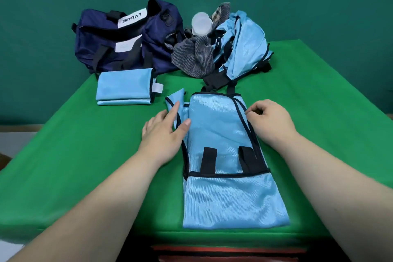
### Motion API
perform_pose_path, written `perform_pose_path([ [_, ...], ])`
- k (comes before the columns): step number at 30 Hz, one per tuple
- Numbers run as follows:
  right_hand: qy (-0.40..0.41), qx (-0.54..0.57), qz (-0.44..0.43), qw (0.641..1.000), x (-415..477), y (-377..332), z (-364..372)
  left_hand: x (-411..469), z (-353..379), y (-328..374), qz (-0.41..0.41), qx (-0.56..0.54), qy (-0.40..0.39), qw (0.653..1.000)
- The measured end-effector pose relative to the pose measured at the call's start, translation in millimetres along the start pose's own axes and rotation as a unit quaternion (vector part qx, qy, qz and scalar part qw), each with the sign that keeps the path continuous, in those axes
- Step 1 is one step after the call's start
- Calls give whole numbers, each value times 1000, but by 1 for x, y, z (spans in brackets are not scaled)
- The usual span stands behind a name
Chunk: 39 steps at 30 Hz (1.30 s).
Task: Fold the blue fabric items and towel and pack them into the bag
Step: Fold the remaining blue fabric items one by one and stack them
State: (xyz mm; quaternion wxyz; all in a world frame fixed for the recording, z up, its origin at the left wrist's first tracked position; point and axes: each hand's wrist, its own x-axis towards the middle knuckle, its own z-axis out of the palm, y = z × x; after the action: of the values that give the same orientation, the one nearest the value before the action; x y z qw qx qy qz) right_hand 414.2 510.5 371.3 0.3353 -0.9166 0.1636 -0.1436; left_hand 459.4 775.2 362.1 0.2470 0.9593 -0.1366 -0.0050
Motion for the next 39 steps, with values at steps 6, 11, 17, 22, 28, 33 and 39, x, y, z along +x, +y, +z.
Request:
perform_pose_path([
  [6,22,-40,20,999,26,6,12,50,1,-2,-55,31,29,998],
  [11,25,-32,21,999,26,9,13,53,6,-1,-57,38,69,995],
  [17,23,-44,19,999,25,8,13,49,7,-5,-34,-72,135,988],
  [22,21,-46,21,999,25,8,13,43,4,2,53,-197,170,964],
  [28,58,21,8,998,25,10,14,34,12,52,300,-129,-60,943],
  [33,72,90,-29,993,22,14,17,37,17,49,329,-166,-168,914],
  [39,23,8,-59,998,22,13,18,55,13,20,228,-210,25,950],
])
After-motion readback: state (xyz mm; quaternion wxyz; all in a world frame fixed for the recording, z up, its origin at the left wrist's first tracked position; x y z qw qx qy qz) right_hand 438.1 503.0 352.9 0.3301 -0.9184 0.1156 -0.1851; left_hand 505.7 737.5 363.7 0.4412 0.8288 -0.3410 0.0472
